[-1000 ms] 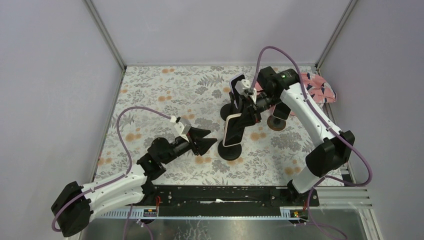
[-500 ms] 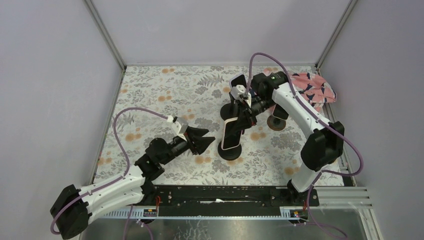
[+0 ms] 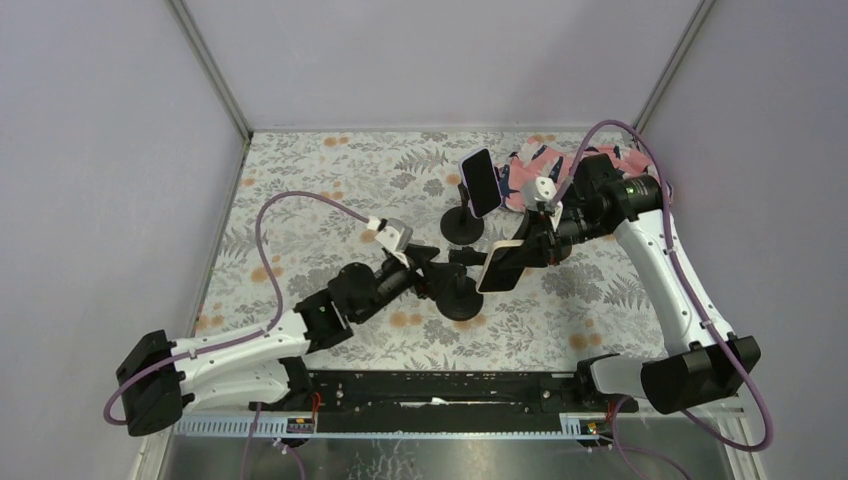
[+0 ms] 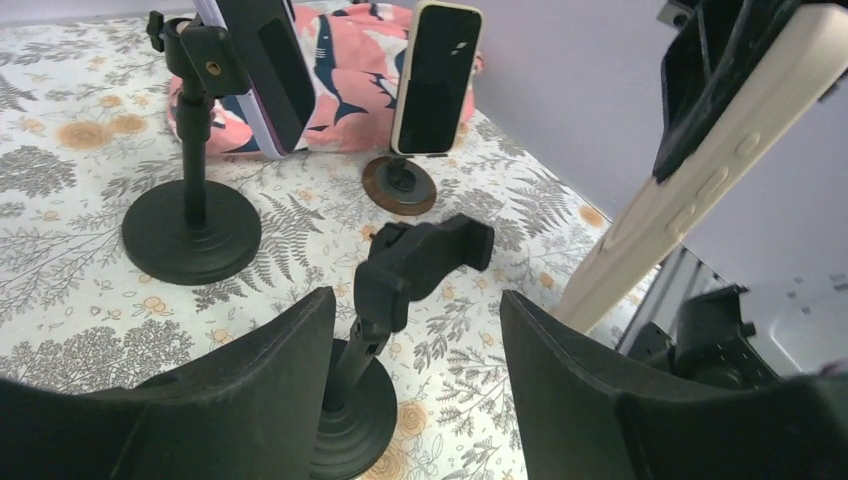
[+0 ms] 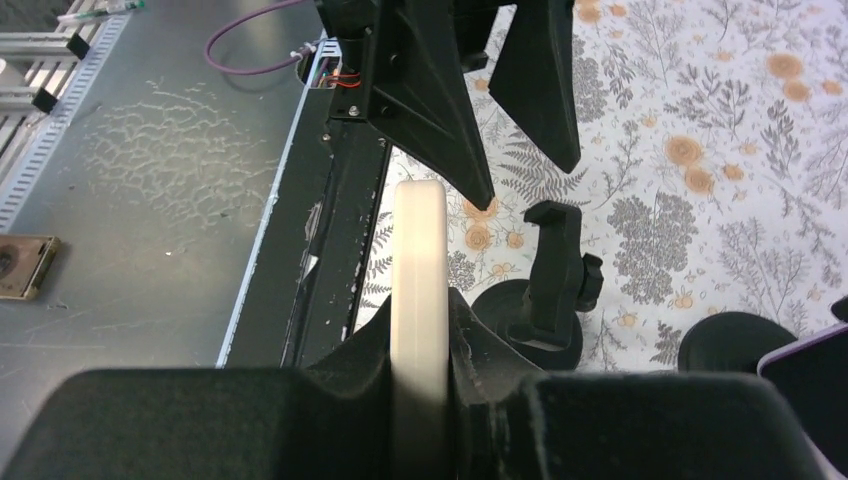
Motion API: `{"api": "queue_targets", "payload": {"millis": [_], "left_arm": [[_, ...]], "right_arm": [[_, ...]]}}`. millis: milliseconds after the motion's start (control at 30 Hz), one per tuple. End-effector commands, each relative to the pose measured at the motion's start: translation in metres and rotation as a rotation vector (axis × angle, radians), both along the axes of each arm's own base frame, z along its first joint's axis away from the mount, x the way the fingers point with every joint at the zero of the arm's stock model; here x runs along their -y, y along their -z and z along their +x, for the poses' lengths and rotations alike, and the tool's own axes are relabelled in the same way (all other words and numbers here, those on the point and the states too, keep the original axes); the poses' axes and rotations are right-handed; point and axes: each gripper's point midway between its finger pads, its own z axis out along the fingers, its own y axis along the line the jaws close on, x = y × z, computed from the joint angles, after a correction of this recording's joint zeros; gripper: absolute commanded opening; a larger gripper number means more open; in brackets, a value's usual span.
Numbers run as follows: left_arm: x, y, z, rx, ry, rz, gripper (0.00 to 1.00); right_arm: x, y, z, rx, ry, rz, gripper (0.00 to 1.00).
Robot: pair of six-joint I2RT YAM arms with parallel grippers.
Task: Place the phone on the phone stand
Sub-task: Adjust the phone stand at the center of the board.
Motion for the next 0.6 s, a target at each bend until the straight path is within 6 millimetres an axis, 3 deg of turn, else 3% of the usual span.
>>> {"api": "queue_targets", "payload": {"millis": [0, 200, 567], "left_arm": [[-0.0055, 0.0144, 0.0204, -0.076, -0.189, 0.105, 0.65], [-0.0014, 0.0170, 0.0270, -0.126, -0.286, 0.194, 0.54], [0.0044, 0.0212, 0.0239, -0.231, -0.329, 0.280, 0.52]], "right_arm": [[-0.0020, -0.0061, 0.0092, -0.033, 0.042, 0.055, 0.00], [-0.0011, -0.0077, 0.0124, -0.046, 0.056, 0.065, 0.00], [-0.0011, -0.0071, 0.0167, -0.062, 0.068, 0.071, 0.00]]}}
